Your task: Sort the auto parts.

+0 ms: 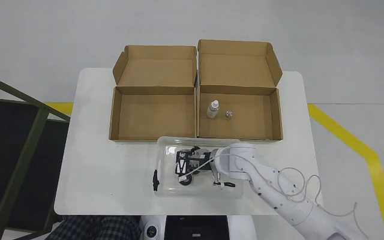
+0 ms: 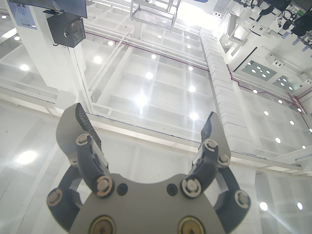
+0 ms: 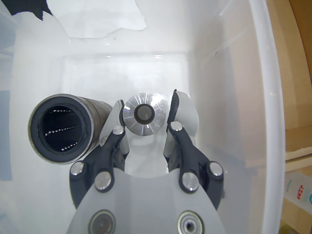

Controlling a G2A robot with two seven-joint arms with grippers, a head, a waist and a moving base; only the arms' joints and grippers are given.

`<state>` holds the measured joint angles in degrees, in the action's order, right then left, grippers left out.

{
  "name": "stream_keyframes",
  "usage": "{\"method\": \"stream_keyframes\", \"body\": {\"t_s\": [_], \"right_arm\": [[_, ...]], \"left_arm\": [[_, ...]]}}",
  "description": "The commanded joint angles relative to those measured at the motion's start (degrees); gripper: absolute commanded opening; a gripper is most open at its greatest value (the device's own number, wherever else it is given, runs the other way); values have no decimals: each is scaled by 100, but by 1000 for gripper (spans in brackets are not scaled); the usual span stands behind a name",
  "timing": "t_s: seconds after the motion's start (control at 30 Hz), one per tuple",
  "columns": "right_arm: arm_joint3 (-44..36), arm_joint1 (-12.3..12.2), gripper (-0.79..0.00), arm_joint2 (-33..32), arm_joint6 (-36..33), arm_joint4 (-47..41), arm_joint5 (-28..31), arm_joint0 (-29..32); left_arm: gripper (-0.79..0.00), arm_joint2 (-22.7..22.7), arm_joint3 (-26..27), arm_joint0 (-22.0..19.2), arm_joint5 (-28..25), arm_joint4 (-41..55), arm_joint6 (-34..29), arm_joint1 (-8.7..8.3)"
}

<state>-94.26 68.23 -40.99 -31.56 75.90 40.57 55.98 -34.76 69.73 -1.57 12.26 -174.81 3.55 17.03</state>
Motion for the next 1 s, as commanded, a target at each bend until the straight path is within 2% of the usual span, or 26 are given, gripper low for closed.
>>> {"method": "stream_keyframes", "body": {"t_s": [0.0,0.1,0.13,0.43,0.77,0.97], "right_arm": [[-3,0,-585,-10,24,-3,28,4],[-14,1,-754,-26,53,-13,61,14],[-25,0,-785,-36,60,-17,74,16],[-382,-68,-785,-291,146,-83,188,151],[-1160,-217,-785,-785,301,-231,275,573],[-1381,-291,-785,-1084,509,-638,461,786]], "left_arm": [[0,0,0,0,0,0,0,0],[0,0,0,0,0,0,0,0],[0,0,0,0,0,0,0,0],[0,0,0,0,0,0,0,0],[0,0,0,0,0,0,0,0],[0,0,0,0,0,0,0,0]]}}
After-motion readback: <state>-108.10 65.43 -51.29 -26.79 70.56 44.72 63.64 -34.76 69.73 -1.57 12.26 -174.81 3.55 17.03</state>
